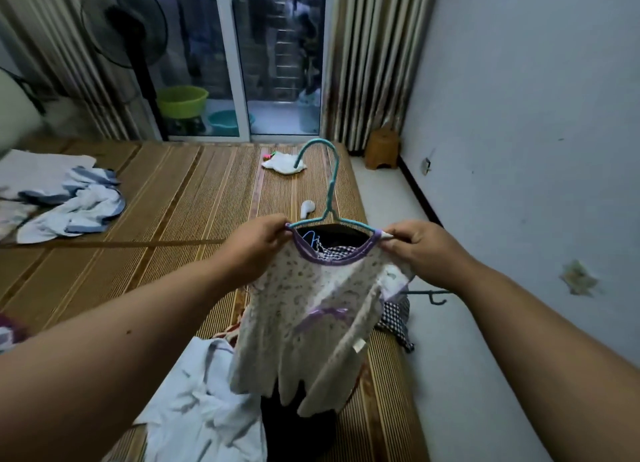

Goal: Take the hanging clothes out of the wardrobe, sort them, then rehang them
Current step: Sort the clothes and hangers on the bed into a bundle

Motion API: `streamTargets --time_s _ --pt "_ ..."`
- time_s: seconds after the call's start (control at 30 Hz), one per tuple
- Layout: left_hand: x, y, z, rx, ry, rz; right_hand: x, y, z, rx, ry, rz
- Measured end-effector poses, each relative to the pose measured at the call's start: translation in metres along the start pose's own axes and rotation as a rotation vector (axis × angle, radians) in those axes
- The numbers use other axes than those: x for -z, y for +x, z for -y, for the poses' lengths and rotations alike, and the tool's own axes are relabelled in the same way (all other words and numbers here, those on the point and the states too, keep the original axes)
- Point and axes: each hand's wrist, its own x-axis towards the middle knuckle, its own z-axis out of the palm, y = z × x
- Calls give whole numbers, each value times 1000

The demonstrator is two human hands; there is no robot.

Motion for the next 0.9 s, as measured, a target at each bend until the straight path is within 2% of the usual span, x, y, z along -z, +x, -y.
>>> streamTargets --time_s 0.2,0.3,0.47,0.73,0.9 --pt "-29 39 -38 89 -4 -113 56 11 -86 -59 -96 -26" --pt "-50 58 -65 173 -7 -129 86 33 -127 -17 -90 -15" --pt "-91 85 -125 352 -84 -170 145 73 -178 76 -120 101" --pt "-128 112 -165 452 31 -176 205 119 -214 182 -222 221" --pt "-148 122 -164 504 -60 -147 215 137 -225 172 -214 217"
